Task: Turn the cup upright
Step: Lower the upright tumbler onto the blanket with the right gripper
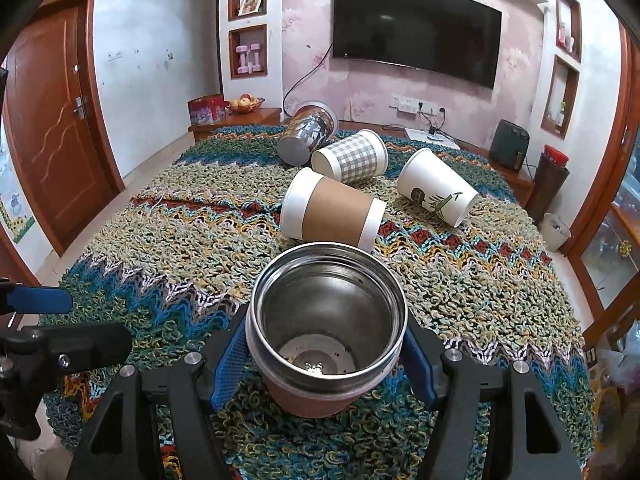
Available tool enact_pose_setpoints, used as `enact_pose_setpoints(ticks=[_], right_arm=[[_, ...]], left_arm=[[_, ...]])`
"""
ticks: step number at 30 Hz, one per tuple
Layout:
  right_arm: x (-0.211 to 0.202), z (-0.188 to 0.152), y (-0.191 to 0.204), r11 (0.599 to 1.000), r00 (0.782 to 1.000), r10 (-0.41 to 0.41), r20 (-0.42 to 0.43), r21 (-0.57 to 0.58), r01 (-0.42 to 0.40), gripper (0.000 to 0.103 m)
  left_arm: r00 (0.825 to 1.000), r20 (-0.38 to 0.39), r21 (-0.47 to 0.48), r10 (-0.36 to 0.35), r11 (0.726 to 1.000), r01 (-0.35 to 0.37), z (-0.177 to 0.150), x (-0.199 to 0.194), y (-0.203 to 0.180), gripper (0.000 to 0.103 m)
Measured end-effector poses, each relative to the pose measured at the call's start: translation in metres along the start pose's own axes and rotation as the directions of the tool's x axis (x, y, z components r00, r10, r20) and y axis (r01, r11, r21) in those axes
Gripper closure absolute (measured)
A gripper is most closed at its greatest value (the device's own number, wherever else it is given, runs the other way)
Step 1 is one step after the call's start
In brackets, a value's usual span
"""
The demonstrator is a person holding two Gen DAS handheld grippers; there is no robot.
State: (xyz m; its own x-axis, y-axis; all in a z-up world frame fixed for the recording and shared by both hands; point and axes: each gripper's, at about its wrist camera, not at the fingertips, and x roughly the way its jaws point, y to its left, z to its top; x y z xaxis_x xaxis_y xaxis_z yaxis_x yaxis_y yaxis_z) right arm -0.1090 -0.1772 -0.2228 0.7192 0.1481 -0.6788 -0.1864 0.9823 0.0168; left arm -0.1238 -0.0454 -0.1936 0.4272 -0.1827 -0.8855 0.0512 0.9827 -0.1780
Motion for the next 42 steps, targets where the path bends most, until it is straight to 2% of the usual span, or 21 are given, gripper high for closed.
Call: enact_pose_setpoints(ticks=[7, 11, 13, 24, 31, 42], right_arm=[[-0.005, 0.002, 0.008, 0.999, 1.0, 0.011, 0.014, -0.046, -0.011, 0.034], [-0.011, 0.003, 0.011, 0.998, 0.999, -0.009, 0.048, -0.054, 0.011, 0.027], [-0.009, 0.003, 0.008, 0.999, 0.999, -0.004, 0.035, -0.032, 0.005, 0.024], [-0.011, 0.003, 0.003, 1.0, 1.0, -0.002, 0.013, -0.005, 0.002, 0.024], [-0.042, 0.014, -0.002, 0.999, 1.0, -0.025, 0.014, 0.022, 0.024, 0.023], [-0.088, 0.054, -0.014, 0.997, 0.997, -0.049, -0.062, 0.059, 0.053, 0.023]], left_arm=[[1.0, 0.012, 0.015, 0.002, 1.0, -0.003, -0.001, -0.002, -0.004, 0.008], [1.0, 0.019, 0.007, 0.008, 1.0, -0.008, 0.0, -0.004, -0.001, 0.008], [1.0, 0.021, 0.004, 0.004, 1.0, -0.004, 0.0, -0.004, -0.001, 0.008], [0.999, 0.037, 0.004, 0.003, 1.0, -0.003, 0.004, -0.012, -0.003, 0.008], [0.997, 0.08, 0.016, -0.007, 1.0, 0.006, 0.013, -0.037, -0.014, 0.008], [0.996, 0.093, 0.061, -0.002, 0.998, -0.004, 0.028, -0.076, -0.029, 0.008]])
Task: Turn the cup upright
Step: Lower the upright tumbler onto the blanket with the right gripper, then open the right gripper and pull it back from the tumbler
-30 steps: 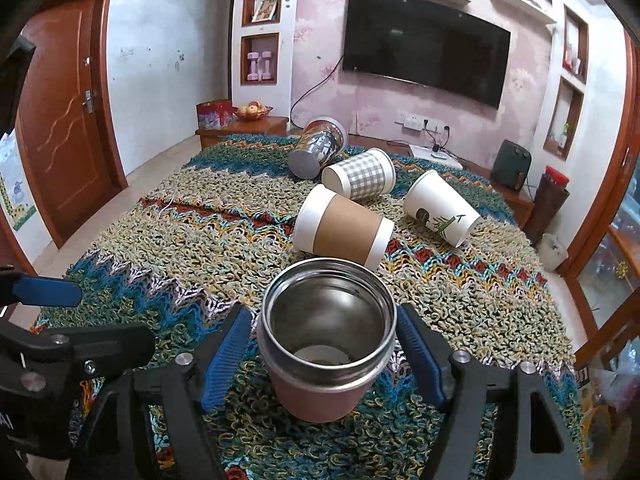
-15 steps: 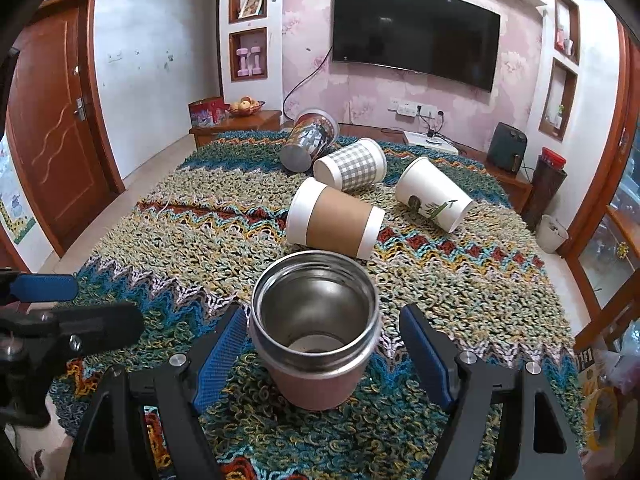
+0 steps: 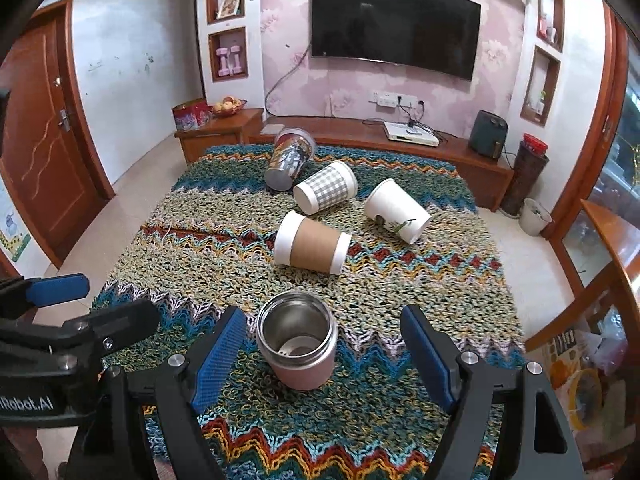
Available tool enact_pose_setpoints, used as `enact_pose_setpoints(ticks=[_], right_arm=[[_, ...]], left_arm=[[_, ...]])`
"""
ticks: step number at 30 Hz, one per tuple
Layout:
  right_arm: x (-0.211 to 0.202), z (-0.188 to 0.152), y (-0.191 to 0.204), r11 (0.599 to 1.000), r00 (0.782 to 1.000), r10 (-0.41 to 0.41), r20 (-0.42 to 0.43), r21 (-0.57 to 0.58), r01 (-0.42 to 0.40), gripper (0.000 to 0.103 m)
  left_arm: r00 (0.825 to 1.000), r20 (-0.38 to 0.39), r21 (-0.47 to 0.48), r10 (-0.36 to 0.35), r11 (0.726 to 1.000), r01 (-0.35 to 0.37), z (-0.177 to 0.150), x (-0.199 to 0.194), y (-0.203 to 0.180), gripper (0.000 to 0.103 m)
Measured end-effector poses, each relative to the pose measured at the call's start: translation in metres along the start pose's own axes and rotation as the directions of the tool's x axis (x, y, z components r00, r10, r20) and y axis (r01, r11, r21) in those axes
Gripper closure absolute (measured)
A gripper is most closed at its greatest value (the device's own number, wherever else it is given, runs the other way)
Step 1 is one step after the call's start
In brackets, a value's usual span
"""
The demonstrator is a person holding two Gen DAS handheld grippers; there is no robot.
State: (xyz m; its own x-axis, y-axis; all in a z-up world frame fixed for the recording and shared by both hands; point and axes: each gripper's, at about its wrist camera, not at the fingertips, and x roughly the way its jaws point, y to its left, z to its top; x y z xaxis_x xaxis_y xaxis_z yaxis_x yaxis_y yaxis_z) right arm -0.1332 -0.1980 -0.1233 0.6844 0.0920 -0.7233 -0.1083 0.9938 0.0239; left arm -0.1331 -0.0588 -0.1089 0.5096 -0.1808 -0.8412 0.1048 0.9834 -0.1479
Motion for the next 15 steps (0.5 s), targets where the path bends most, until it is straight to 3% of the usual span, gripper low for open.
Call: enact_pose_setpoints(ticks=[15], right_arm=[[-0.044, 0.045, -0.021, 0.995, 0.995, -0.08, -0.062, 0.056, 0.084, 0.022]], left_arm=[[0.997, 0.078, 0.026, 0.016, 0.999, -0.019, 0.029, -0.045, -0.014, 0.008]])
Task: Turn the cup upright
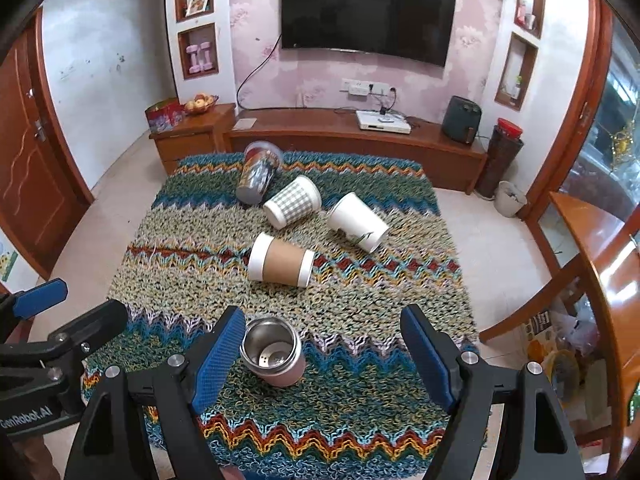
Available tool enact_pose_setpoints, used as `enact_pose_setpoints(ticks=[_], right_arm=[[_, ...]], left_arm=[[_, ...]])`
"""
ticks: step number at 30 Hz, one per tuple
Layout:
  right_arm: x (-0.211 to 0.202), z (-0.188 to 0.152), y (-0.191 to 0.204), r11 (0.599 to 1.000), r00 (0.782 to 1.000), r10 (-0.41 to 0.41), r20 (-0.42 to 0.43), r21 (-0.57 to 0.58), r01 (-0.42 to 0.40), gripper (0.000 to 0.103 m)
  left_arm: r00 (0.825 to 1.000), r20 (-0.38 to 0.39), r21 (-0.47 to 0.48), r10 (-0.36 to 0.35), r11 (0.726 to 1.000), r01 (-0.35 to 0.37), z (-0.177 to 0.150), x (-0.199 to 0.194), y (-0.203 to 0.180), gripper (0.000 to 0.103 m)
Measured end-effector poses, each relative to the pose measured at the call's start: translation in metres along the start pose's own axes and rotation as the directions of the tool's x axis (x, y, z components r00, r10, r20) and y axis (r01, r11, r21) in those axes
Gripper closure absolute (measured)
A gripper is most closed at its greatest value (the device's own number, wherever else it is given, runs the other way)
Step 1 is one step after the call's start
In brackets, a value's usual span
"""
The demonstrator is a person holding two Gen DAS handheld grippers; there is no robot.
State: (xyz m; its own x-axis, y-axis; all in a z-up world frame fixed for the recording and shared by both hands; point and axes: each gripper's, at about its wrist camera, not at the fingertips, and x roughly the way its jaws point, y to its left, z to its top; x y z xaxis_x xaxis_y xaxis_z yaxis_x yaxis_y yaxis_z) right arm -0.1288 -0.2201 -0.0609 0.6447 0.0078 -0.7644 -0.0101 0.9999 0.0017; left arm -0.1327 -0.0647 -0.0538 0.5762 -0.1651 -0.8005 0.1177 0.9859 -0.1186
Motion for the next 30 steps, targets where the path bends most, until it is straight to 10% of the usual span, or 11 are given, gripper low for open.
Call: enact_pose_setpoints(ticks=[30], right_arm=[[-0.046, 0.029, -0.005, 0.996, 0.995, -0.071, 0.066, 0.05, 0.068, 0.022]], left_arm=[[0.995, 0.059, 0.0, 0.08, 0.997, -0.08, 0.017, -0.031, -0.011, 0.008]])
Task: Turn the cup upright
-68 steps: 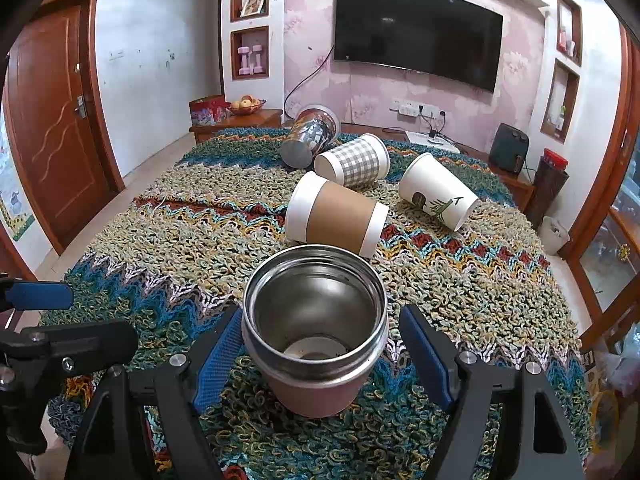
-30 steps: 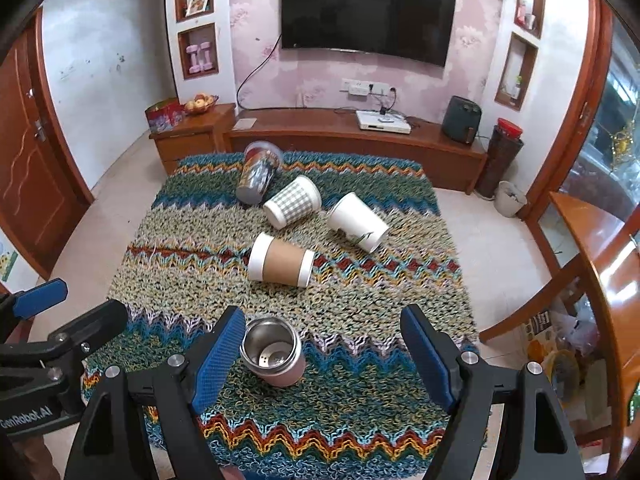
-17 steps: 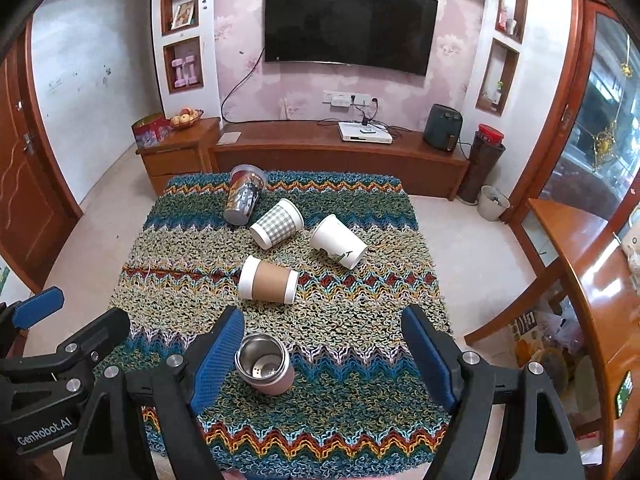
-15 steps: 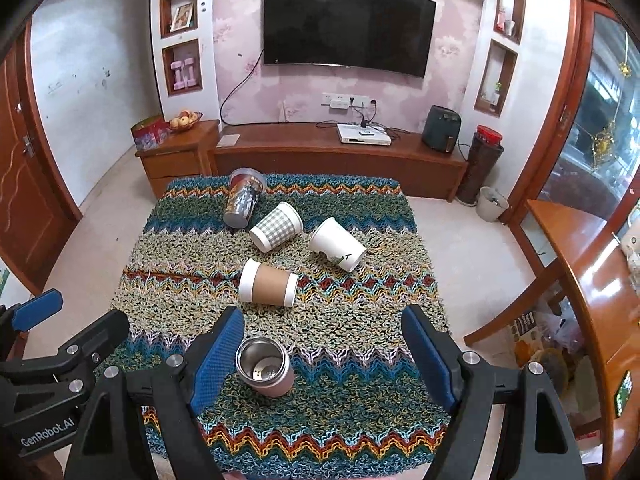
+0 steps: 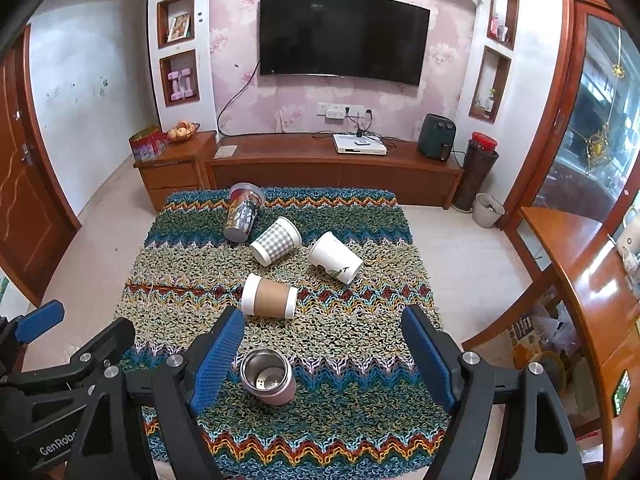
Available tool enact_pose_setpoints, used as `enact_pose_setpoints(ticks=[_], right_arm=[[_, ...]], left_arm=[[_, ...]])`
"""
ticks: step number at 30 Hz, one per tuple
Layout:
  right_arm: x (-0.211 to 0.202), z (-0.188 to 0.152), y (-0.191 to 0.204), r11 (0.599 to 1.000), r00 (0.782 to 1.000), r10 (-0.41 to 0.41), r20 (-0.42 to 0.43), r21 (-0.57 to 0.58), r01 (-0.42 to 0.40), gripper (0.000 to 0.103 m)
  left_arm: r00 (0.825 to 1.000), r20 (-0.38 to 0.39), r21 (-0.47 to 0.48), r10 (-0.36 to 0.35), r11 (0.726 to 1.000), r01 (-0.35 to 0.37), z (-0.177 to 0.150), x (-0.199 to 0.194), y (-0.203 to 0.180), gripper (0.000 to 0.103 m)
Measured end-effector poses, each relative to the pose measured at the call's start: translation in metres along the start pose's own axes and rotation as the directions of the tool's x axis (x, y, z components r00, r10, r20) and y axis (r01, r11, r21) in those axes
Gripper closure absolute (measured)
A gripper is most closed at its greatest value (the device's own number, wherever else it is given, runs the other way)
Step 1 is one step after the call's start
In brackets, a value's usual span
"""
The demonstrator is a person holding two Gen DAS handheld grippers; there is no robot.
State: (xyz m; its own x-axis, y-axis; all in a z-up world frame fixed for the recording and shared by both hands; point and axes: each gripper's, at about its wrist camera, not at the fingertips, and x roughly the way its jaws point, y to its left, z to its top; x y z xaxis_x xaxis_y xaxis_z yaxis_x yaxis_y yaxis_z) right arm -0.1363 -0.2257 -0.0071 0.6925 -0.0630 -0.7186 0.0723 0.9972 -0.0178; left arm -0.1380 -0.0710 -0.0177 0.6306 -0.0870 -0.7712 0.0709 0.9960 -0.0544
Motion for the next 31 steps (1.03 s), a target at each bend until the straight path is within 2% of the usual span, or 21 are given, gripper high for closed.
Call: enact_pose_setpoints(ticks=[31], right_arm=[[0.0052, 0.0002, -0.0018, 1.0, 1.0, 0.0, -0.016, 0.016, 0.001, 0.022]], left_arm=[[0.998, 0.003, -0.025, 0.067, 0.997, -0.067, 0.001, 0.0021, 0.003, 0.008]])
